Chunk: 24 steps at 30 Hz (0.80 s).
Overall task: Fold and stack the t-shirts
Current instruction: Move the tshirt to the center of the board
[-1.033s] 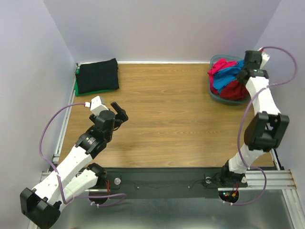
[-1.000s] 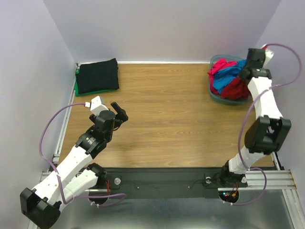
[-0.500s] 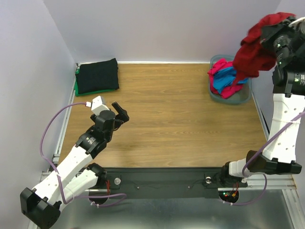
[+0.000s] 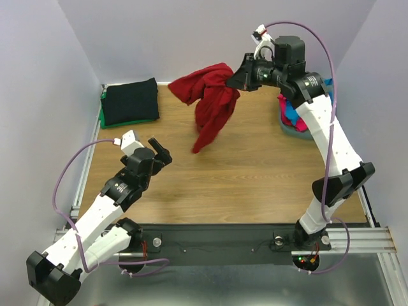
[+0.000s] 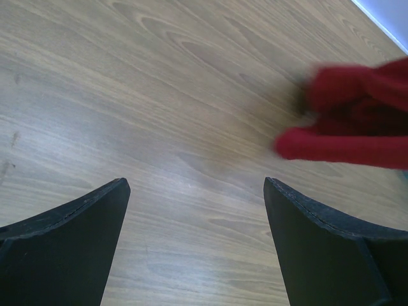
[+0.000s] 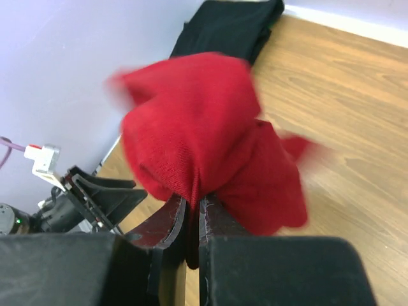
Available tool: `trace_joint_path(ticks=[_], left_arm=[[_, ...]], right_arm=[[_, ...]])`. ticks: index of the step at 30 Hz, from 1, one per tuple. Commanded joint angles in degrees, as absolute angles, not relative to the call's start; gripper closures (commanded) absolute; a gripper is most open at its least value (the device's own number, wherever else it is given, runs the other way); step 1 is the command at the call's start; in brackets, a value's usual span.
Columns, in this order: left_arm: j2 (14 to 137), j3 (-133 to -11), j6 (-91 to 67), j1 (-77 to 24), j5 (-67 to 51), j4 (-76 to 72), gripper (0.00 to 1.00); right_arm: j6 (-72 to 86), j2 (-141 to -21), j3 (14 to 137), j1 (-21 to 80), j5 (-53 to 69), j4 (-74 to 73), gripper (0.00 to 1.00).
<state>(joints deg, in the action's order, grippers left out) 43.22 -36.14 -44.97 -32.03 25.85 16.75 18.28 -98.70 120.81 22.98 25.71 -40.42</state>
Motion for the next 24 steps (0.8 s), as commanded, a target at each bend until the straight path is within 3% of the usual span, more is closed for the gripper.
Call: trace_joint_path(ticks=[1, 6, 9, 10, 12, 15, 16, 24], left_arm=[[41.84, -39.46, -48.51, -31.82, 26.11, 19.24, 0.02], [40.43, -39.99, -51.59, -31.82, 26.1, 22.67, 0.01], [39.03, -39.64, -53.43, -31.82, 26.37, 24.17, 0.01], [38.41, -39.46, -53.61, -31.82, 26.28, 24.43, 0.02], [37.8, -38.85, -54.05, -31.82, 26.19, 25.22, 0.01], [37.62, -37.53, -55.11, -31.73, 25.93, 25.58, 0.01], [38.14, -37.27, -55.19, -31.82, 25.06, 25.05, 0.01], [46.48, -32.79, -51.34, -31.82, 14.43, 15.22, 0.01]], right_arm=[[21.08, -91.07, 123.16, 21.27, 20.17, -34.37, 0.99], [22.06, -84.13, 106.65, 21.01, 2.05, -33.84, 0.98], [25.29, -78.5, 89.17, 20.57, -11.48, -32.53, 0.63], [26.27, -77.27, 80.25, 20.48, -14.3, -32.17, 0.4], [30.4, -73.58, 73.24, 20.48, -22.56, -32.08, 0.22], [33.83, -68.39, 63.83, 20.3, -27.94, -32.17, 0.04], [34.53, -66.81, 62.33, 20.3, -27.86, -32.08, 0.0], [35.42, -54.94, 51.52, 20.3, -26.63, -32.08, 0.0]])
